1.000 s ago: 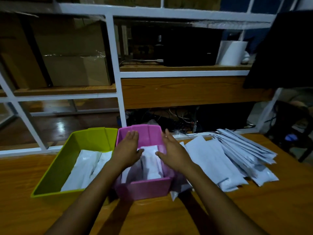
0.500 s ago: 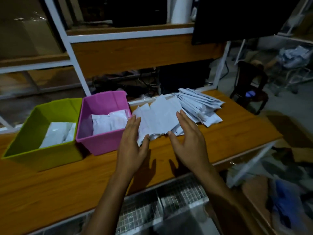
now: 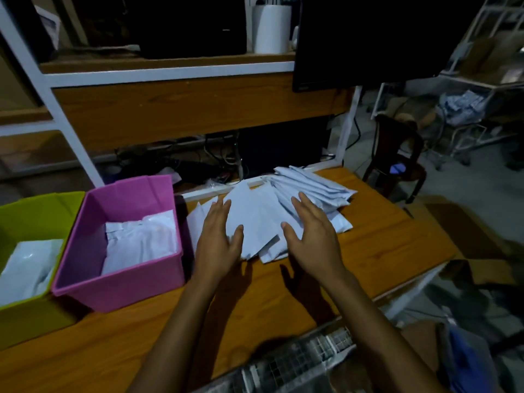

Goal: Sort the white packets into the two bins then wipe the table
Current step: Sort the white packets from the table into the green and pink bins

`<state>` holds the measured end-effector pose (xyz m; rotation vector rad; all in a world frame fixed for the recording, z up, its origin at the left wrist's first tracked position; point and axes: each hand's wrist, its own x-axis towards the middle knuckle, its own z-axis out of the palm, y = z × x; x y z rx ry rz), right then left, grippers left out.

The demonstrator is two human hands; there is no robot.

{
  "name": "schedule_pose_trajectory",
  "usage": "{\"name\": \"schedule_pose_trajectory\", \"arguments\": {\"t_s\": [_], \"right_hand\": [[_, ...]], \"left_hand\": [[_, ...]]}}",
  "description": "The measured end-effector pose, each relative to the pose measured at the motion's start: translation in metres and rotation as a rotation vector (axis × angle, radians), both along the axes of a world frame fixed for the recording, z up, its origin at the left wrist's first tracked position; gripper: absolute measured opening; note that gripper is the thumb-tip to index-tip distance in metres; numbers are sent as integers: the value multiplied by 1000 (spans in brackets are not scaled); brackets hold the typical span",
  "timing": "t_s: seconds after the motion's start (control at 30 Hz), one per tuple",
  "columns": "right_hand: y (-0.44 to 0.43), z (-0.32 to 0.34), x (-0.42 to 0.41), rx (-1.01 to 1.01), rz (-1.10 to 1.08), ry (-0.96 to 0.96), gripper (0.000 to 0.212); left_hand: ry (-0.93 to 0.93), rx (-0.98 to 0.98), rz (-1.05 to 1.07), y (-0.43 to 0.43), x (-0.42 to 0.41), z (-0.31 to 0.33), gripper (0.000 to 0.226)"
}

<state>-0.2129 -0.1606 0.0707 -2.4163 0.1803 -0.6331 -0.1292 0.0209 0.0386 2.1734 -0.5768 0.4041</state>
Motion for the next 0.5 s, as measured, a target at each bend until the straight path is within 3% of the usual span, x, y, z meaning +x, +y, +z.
{"name": "schedule_pose_trajectory", "arguments": {"t_s": [0.3, 0.5], "right_hand": [[-67, -5, 96, -64, -38, 108, 54], [-116, -19, 156, -116, -68, 209, 54]], "left_hand": [[141, 23, 10, -63, 112, -43, 65], [360, 101, 71, -92, 154, -84, 71]]}}
